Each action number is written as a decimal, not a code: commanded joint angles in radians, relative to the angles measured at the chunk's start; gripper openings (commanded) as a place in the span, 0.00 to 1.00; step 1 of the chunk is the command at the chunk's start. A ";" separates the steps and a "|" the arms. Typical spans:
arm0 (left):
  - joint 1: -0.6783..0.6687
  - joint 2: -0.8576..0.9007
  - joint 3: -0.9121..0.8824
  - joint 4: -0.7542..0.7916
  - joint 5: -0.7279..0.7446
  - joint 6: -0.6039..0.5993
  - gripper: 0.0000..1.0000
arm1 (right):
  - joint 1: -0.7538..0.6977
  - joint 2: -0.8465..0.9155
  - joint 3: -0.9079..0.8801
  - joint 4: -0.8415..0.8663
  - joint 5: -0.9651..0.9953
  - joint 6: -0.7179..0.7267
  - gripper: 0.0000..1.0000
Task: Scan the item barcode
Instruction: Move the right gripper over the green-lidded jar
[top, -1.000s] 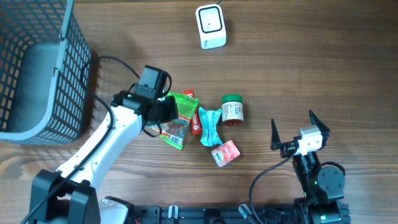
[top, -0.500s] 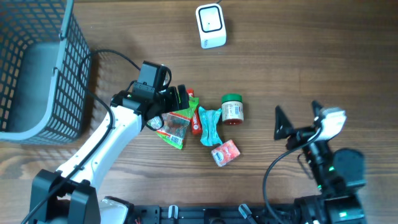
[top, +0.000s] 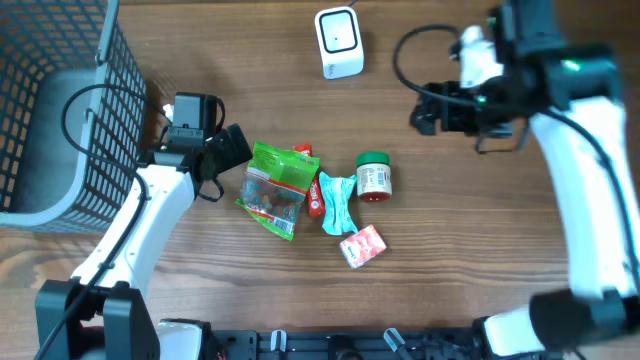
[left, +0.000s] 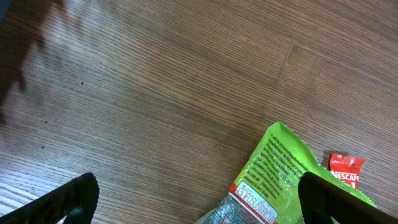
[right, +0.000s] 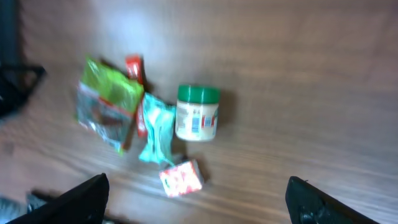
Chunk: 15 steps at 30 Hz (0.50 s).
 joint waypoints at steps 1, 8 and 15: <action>0.003 -0.015 -0.001 0.000 -0.016 0.005 1.00 | 0.068 0.142 0.011 0.004 0.055 -0.002 0.92; 0.003 -0.015 -0.001 0.000 -0.016 0.005 1.00 | 0.134 0.412 0.011 0.040 0.055 0.027 0.95; 0.003 -0.015 -0.001 0.000 -0.016 0.005 1.00 | 0.136 0.503 0.009 0.115 0.055 0.026 0.94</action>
